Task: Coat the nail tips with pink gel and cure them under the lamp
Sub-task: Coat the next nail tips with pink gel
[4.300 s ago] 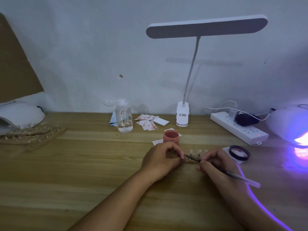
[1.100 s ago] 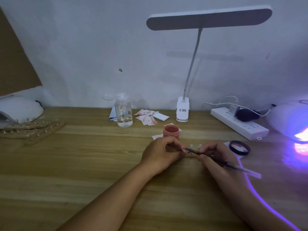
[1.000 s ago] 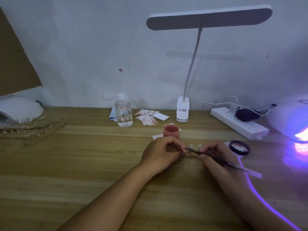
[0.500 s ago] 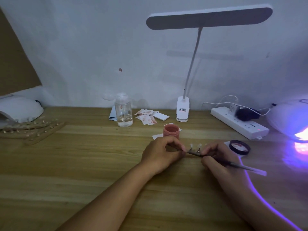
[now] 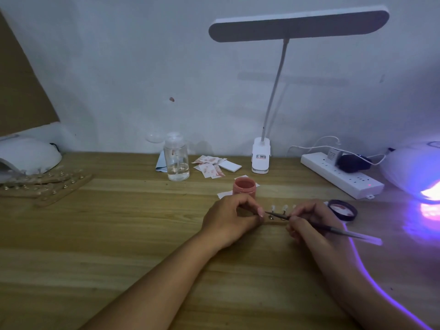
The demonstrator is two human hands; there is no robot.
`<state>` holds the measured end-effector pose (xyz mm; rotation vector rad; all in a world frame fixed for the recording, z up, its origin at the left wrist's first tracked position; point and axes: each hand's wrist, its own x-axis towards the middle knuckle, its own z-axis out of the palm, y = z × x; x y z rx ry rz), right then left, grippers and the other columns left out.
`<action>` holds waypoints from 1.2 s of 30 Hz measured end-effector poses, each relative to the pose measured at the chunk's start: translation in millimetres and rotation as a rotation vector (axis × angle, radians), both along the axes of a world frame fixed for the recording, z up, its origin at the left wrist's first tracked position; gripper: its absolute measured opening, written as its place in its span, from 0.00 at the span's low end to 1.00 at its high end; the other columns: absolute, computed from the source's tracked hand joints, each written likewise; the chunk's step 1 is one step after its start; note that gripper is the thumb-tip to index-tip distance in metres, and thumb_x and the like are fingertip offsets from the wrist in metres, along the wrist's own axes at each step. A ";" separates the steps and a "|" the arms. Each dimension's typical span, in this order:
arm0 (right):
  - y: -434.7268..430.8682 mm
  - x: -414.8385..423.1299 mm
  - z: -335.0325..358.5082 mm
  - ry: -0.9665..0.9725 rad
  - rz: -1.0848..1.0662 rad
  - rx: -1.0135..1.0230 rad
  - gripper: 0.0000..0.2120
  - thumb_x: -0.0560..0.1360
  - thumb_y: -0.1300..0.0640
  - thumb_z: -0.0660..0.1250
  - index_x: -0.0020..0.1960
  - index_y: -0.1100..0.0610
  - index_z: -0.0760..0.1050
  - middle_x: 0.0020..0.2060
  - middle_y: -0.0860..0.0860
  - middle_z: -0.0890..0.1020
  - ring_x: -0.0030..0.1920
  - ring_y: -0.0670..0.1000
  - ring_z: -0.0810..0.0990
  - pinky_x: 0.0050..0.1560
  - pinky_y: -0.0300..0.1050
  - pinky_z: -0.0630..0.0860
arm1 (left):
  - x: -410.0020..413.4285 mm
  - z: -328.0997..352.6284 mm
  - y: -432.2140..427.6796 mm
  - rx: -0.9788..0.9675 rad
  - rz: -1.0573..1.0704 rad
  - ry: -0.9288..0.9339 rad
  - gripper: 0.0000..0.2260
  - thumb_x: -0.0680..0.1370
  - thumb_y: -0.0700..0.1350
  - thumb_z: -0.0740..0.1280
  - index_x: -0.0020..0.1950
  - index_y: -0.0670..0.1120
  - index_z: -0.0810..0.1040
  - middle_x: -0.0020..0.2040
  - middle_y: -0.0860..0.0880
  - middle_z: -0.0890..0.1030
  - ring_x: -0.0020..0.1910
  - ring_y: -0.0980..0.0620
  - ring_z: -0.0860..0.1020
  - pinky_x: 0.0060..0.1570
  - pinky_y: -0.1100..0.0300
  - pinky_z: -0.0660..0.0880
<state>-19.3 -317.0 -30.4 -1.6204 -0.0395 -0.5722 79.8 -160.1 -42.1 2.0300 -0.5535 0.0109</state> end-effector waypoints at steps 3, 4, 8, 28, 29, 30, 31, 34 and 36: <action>0.4 0.8 -0.4 0.006 0.004 -0.007 0.07 0.74 0.71 0.67 0.41 0.61 0.75 0.32 0.56 0.82 0.32 0.44 0.79 0.31 0.34 0.74 | -0.1 0.2 0.0 0.000 -0.005 0.003 0.05 0.71 0.47 0.75 0.40 0.57 0.82 0.36 0.65 0.80 0.34 0.66 0.73 0.41 0.61 0.68; 0.5 0.8 -0.8 0.006 0.004 -0.024 0.07 0.74 0.71 0.67 0.42 0.61 0.75 0.32 0.55 0.82 0.32 0.44 0.79 0.32 0.34 0.74 | -0.3 0.2 -0.1 -0.003 -0.007 0.005 0.05 0.71 0.47 0.75 0.39 0.57 0.82 0.36 0.64 0.80 0.34 0.66 0.73 0.42 0.61 0.69; 0.0 2.8 -2.0 0.007 -0.014 -0.023 0.07 0.74 0.71 0.67 0.41 0.61 0.75 0.32 0.55 0.82 0.32 0.42 0.80 0.33 0.33 0.74 | -0.3 0.5 -0.4 -0.014 -0.007 0.010 0.07 0.71 0.46 0.75 0.38 0.57 0.81 0.35 0.64 0.79 0.34 0.64 0.74 0.42 0.61 0.69; 3.1 -1.9 2.7 0.006 0.008 -0.058 0.02 0.75 0.66 0.67 0.46 0.61 0.75 0.36 0.54 0.84 0.29 0.45 0.77 0.32 0.35 0.75 | -1.1 0.2 -0.1 -0.019 -0.009 -0.018 0.06 0.71 0.46 0.75 0.38 0.57 0.82 0.37 0.63 0.81 0.37 0.63 0.76 0.43 0.61 0.70; 3.4 -2.1 2.8 0.005 0.013 -0.056 0.02 0.75 0.66 0.67 0.46 0.62 0.75 0.36 0.53 0.84 0.30 0.44 0.77 0.32 0.34 0.75 | -0.8 0.1 -0.3 -0.017 -0.006 -0.019 0.06 0.71 0.47 0.75 0.38 0.57 0.82 0.37 0.63 0.81 0.37 0.63 0.76 0.43 0.61 0.70; 3.8 -2.2 3.1 0.004 0.018 -0.052 0.02 0.75 0.67 0.67 0.46 0.62 0.75 0.36 0.53 0.84 0.30 0.43 0.78 0.32 0.34 0.75 | -0.6 0.0 -0.4 -0.016 -0.006 -0.019 0.06 0.71 0.47 0.75 0.38 0.58 0.82 0.37 0.63 0.81 0.37 0.63 0.75 0.42 0.60 0.70; 4.2 -2.2 3.3 0.003 0.019 -0.049 0.02 0.75 0.67 0.67 0.46 0.63 0.75 0.36 0.53 0.84 0.30 0.42 0.78 0.32 0.33 0.74 | -0.4 0.1 -0.5 -0.015 -0.007 -0.019 0.06 0.71 0.47 0.75 0.38 0.58 0.82 0.38 0.62 0.81 0.37 0.63 0.76 0.43 0.60 0.71; 4.2 -1.8 4.0 0.000 0.010 -0.045 0.03 0.75 0.67 0.68 0.46 0.62 0.75 0.36 0.53 0.85 0.30 0.43 0.78 0.32 0.34 0.75 | -0.4 0.1 -0.6 -0.019 -0.013 -0.017 0.07 0.71 0.48 0.75 0.37 0.59 0.82 0.39 0.63 0.82 0.40 0.62 0.77 0.48 0.57 0.74; 4.4 -1.8 4.0 0.006 0.015 -0.054 0.04 0.74 0.68 0.68 0.45 0.61 0.76 0.36 0.54 0.84 0.31 0.43 0.78 0.32 0.35 0.75 | 0.2 -0.5 -0.8 -0.025 -0.015 -0.014 0.07 0.71 0.47 0.76 0.37 0.59 0.82 0.38 0.62 0.82 0.39 0.61 0.77 0.48 0.56 0.74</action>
